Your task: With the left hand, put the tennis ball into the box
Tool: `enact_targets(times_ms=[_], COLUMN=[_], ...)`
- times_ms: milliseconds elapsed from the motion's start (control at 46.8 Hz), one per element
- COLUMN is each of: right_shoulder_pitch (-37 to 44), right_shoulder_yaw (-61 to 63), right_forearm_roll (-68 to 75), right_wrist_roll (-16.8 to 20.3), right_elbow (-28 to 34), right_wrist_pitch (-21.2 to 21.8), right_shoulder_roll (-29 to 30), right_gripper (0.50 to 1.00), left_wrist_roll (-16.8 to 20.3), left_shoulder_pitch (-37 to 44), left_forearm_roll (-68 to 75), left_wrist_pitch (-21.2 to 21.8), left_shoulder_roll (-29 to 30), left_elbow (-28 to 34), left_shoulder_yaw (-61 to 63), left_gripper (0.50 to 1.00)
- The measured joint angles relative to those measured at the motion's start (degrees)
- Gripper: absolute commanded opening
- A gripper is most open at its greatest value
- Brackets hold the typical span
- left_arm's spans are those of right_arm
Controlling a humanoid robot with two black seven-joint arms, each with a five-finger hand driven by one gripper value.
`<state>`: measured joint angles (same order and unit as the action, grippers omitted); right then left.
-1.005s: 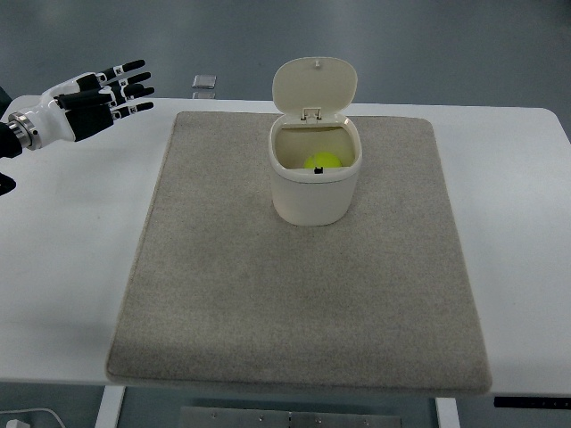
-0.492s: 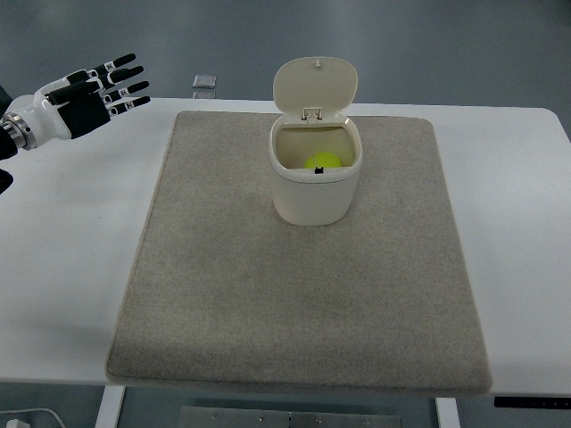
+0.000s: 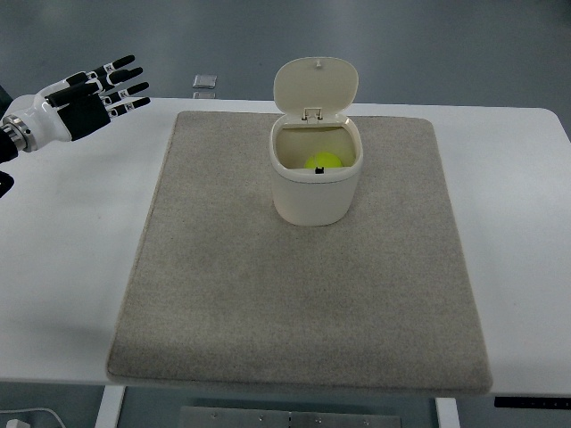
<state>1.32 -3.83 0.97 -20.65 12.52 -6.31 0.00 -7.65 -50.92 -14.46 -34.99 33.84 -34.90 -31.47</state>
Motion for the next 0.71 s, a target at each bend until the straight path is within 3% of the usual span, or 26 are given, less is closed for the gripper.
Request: enact_targets(times_ms=[470,705], right_shoulder_pitch=[0.0,0.0], right_shoulder_yaw=[0.9,3.56], right_forearm_roll=[0.98,0.82], right_wrist_roll=[-0.53,-1.41], right_elbow=[0.05,0.3], right_wrist_pitch=[-1.53,-7.1], right_shoulder_roll=[0.0,0.0], right_gripper=[0.938,0.936], left_wrist_roll=[0.0,0.0], left_shoulder_pitch=[0.28,0.27], left_forearm_roll=[-0.03,-0.04], left_wrist_pitch=[0.0,0.0], left_shoulder_roll=[0.04,0.0], left_elbow=[0.01,0.01], left_shoulder_yaw=[-0.96,-0.96], left_gripper=[0.992,0.992])
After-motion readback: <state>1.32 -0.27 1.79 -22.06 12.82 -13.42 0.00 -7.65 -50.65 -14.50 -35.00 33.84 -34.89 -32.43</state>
